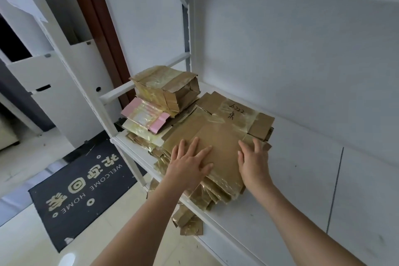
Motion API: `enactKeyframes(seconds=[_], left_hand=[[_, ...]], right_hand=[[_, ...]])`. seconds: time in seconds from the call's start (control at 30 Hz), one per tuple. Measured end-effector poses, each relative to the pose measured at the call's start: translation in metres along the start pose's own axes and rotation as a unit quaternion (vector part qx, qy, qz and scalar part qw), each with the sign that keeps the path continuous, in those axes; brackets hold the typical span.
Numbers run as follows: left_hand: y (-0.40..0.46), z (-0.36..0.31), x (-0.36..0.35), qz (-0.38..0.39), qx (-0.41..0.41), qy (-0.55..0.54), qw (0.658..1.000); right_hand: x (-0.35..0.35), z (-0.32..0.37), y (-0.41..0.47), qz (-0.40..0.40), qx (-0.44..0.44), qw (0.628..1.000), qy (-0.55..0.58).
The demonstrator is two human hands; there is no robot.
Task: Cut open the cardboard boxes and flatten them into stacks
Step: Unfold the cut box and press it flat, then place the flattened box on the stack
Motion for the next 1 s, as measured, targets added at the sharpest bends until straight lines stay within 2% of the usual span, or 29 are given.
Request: enactKeyframes(seconds=[0.17, 0.27, 0.37, 0.5, 0.57, 0.63, 0.8, 1.0], left_hand=[[0.008, 0.006, -0.013, 0.066, 0.015, -0.004, 0.998], [0.010, 0.004, -0.005, 0.093, 0.023, 0.003, 0.995], [0.012, -0.006, 0.023, 0.077, 0.025, 0.052, 0.995], [0.010, -0.044, 0.084, -0.040, 0.035, 0.175, 0.983], [0.009, -0.077, 0.103, -0.108, -0.011, 0.155, 0.982], [0.007, -0.117, 0.111, -0.143, -0.076, 0.129, 0.978], [0.009, -0.214, 0.096, -0.138, -0.160, 0.112, 0.971], [0.011, -0.359, 0.046, -0.126, -0.251, 0.118, 0.952]], right_hand=[[-0.002, -0.008, 0.007, 0.057, -0.012, 0.993, -0.101], [0.001, -0.011, 0.009, 0.119, -0.005, 0.989, -0.090], [0.014, -0.009, 0.008, 0.154, 0.013, 0.985, -0.070], [0.062, -0.011, 0.000, 0.036, 0.055, 0.992, -0.107], [0.089, -0.017, -0.008, -0.029, 0.070, 0.988, -0.133], [0.114, -0.032, -0.019, -0.068, 0.071, 0.984, -0.151], [0.181, -0.104, -0.057, -0.169, 0.038, 0.973, -0.155], [0.244, -0.231, -0.117, -0.219, -0.035, 0.955, -0.196]])
Point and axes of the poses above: each hand's wrist, its own y-axis towards the middle knuckle, its own x-axis out of the back of the hand, z = x × y, the point moved 9 cm from there along y, towards the middle knuckle, and after that the axes turned 13 degrees about -x, right-handed, at the moved point
